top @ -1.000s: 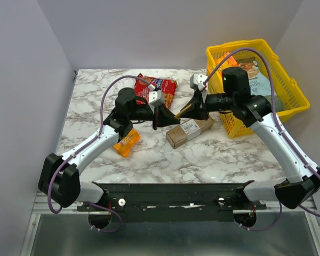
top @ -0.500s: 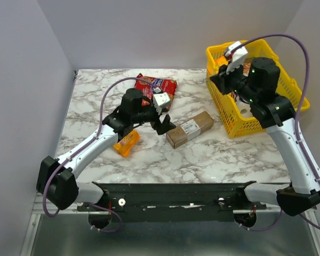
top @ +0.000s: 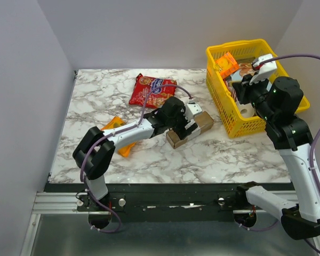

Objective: Unpack the express box

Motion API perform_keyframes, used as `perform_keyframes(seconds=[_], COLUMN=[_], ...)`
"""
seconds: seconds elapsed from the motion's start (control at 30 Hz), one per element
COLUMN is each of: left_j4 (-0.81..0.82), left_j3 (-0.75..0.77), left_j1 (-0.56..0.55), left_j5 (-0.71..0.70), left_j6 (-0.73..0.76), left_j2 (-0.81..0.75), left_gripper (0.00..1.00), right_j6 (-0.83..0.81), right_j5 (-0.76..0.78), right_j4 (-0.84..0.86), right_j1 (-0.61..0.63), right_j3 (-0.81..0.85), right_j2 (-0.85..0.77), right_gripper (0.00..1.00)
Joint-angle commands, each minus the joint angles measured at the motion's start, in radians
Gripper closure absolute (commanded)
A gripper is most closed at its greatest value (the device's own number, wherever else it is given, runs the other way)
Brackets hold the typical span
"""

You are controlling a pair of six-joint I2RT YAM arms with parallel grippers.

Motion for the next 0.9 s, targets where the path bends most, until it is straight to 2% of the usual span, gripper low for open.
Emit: perform_keyframes(seconds=[0.0, 0.13, 0.6, 0.77, 0.87], left_j4=[0.023, 0.016, -0.066, -0.108, -0.132], left_j3=[0.059, 0.071, 0.08, 0.072, 0.065], left_j1=[0.0, -0.002, 0.018, 0.021, 0.023], left_j5=[-0.139, -0.139, 0.122, 0.123, 0.093], left_j6=[-0.038, -0.035, -0.064, -0.029, 0.019], left_j2=[0.072, 0.111, 0.139, 0.148, 0.152], left_gripper=[0.01, 0.01, 0.01, 0.02, 0.09], right_j6=[0.021, 0.026, 0.044, 0.046, 0.046], right_j5=[-0.012, -0.051, -0.114, -0.142, -0.15], right_j4=[0.001, -0.002, -0.013, -0.013, -0.013], right_j1=[-0.025, -0.038, -0.073, -0.084, -0.087], right_j3=[-0.036, -0.053, -0.07, -0.085, -0.092], right_j2=[-0.038, -0.05, -0.041, -0.036, -0.035], right_gripper=[1.0, 1.0, 1.0, 1.0, 0.99])
